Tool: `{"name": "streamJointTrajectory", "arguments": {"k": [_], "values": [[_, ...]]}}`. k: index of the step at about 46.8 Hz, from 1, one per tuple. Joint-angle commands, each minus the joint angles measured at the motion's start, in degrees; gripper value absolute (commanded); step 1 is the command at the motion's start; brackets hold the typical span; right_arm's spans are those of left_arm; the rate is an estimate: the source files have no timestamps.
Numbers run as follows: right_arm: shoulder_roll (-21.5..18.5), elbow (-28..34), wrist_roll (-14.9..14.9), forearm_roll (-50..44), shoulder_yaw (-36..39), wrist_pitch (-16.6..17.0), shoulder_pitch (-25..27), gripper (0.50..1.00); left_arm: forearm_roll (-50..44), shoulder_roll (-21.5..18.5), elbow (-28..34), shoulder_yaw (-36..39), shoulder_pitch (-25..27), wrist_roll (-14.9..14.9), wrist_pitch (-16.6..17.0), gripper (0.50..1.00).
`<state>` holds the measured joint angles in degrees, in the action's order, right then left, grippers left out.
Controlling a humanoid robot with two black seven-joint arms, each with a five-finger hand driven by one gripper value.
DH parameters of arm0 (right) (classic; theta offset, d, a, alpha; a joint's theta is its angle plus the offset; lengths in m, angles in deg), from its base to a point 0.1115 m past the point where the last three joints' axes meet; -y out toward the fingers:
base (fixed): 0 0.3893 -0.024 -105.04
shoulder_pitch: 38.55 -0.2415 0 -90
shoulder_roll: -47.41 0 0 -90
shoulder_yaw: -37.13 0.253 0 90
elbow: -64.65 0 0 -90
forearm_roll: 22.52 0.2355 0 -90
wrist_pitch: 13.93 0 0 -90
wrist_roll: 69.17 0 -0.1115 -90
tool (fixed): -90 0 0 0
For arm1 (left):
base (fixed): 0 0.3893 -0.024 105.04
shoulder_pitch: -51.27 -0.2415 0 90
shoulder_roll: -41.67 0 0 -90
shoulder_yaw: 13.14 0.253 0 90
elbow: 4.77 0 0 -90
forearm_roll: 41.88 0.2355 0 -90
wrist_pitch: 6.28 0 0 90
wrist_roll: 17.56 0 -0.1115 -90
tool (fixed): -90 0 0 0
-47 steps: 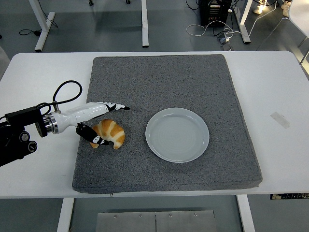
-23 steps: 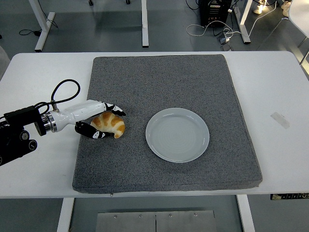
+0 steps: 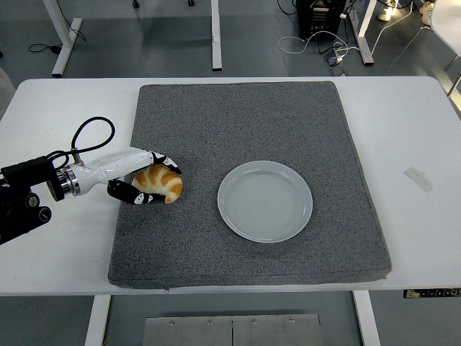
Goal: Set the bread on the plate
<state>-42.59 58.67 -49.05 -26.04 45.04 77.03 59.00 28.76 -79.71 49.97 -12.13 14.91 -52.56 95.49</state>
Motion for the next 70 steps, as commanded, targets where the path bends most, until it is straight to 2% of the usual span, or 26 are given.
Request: {"name": "streamJointTrajectory", "arguments": {"k": [1, 20, 29, 45, 57, 70], "values": [[0.0, 0.0, 0.0, 0.0, 0.0, 0.0, 0.0, 1.0, -0.2, -0.1, 0.0, -0.3, 0.2, 0.0, 0.0, 0.728], [0.0, 0.0, 0.0, 0.0, 0.0, 0.0, 0.0, 1.0, -5.1, 0.5, -0.1, -0.1, 3.8, 0.0, -0.3, 0.734], [0.0, 0.0, 0.0, 0.0, 0.0, 0.0, 0.0, 1.0, -5.1, 5.1, -0.3, 0.0, 6.4, 0.0, -1.2, 0.737], [0.0, 0.0, 0.0, 0.0, 0.0, 0.0, 0.0, 1.0, -5.0, 17.1, -2.5, 0.0, 10.2, 0.0, -1.8, 0.742], [0.0, 0.0, 0.0, 0.0, 0.0, 0.0, 0.0, 1.0, -5.2, 23.4, -6.0, 3.3, 13.1, 0.0, -2.0, 0.746], [0.0, 0.0, 0.0, 0.0, 0.0, 0.0, 0.0, 1.0, -5.1, 28.8, -9.2, 5.6, 13.1, 0.0, -2.0, 0.757]]}}
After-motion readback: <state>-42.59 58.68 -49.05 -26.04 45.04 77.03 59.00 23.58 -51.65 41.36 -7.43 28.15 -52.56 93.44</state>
